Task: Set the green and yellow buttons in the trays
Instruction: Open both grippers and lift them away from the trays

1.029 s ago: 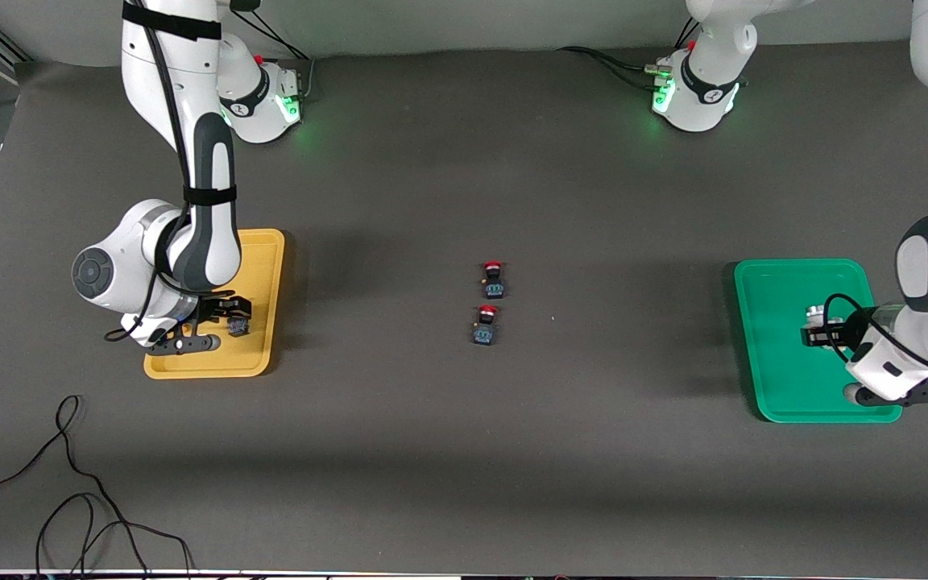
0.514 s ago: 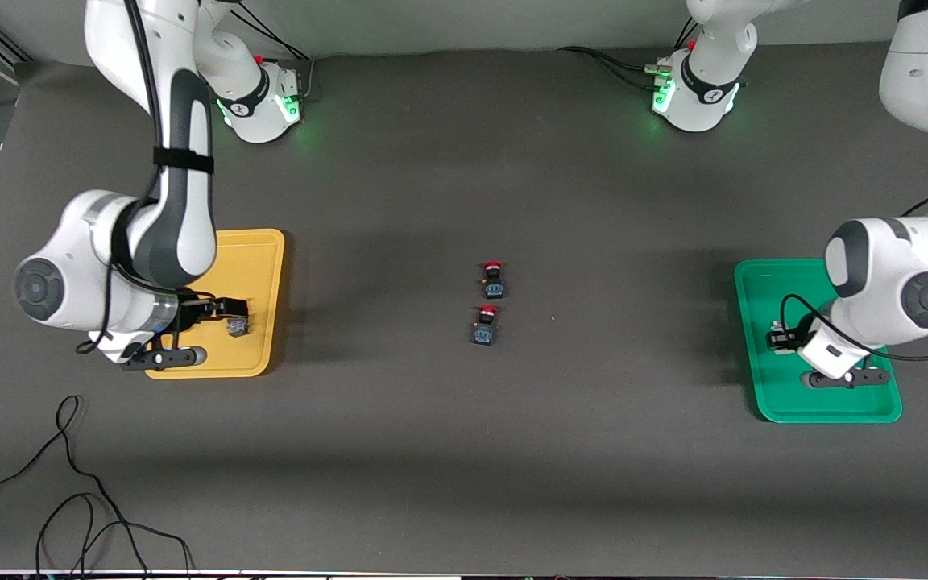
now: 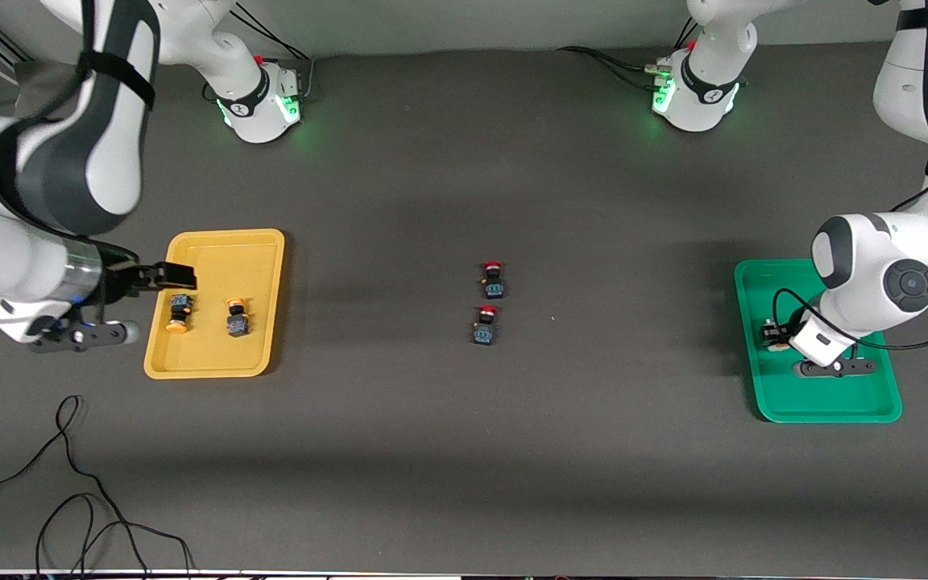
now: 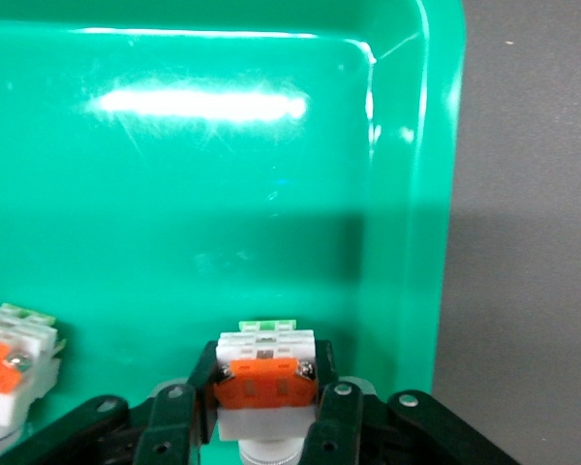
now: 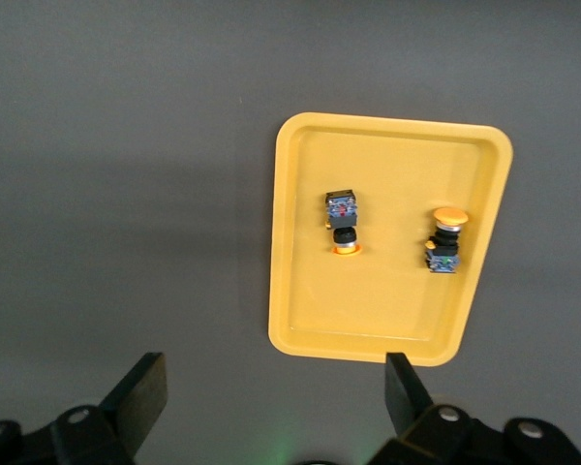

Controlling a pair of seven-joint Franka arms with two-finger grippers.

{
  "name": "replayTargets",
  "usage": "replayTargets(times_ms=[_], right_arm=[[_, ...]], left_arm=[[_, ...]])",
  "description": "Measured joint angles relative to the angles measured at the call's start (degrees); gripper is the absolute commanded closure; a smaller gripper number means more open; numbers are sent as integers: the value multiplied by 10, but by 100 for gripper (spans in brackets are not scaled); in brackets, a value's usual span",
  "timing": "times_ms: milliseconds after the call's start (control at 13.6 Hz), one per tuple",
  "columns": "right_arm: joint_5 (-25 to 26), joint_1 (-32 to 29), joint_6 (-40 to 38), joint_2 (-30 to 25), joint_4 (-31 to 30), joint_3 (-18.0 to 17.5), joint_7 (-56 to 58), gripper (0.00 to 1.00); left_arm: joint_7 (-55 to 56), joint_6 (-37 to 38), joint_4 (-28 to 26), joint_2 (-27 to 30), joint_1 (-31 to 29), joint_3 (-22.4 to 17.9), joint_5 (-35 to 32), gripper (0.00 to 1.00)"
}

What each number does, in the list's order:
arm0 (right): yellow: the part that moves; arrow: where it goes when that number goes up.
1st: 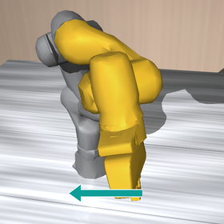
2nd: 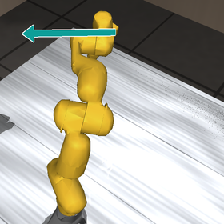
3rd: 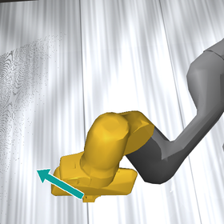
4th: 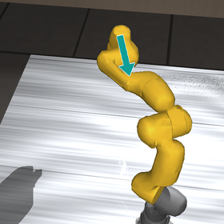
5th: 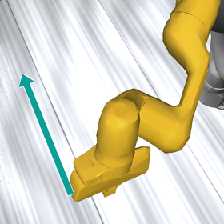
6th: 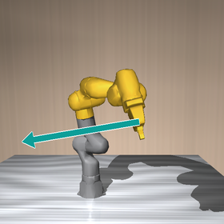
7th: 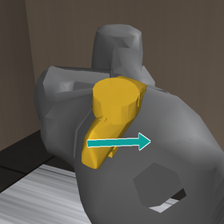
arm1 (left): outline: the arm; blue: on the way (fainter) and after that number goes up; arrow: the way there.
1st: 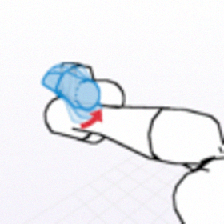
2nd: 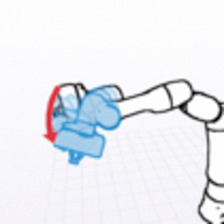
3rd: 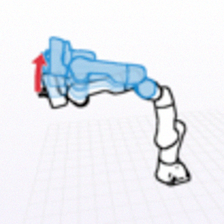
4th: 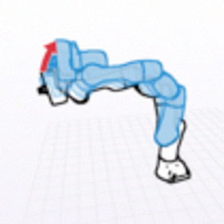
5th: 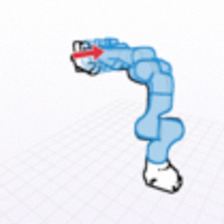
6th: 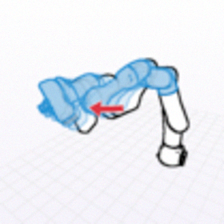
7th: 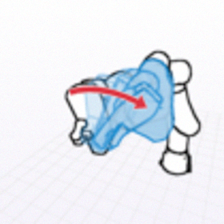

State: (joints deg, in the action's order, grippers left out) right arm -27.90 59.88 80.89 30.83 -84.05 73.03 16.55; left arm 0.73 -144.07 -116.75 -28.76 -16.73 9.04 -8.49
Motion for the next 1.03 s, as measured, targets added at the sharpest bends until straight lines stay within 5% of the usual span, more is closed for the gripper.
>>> replayTargets(times_ms=[294,367,441,588,1029], right_arm=[[37,7,-1,-31,10,7,-18,0],[54,2,2,-45,10,-5,-26,0],[77,-11,6,-63,9,-28,-34,0],[129,-72,25,-105,4,-115,-59,0],[240,-361,103,-258,-108,-466,-123,0]], left_arm=[[-11,0,0,0,-9,0,0,97],[-12,0,0,0,-9,0,0,25],[-12,0,0,0,-9,0,0,1],[-12,0,0,0,-9,0,0,1],[-13,7,3,7,-9,1,0,0]])
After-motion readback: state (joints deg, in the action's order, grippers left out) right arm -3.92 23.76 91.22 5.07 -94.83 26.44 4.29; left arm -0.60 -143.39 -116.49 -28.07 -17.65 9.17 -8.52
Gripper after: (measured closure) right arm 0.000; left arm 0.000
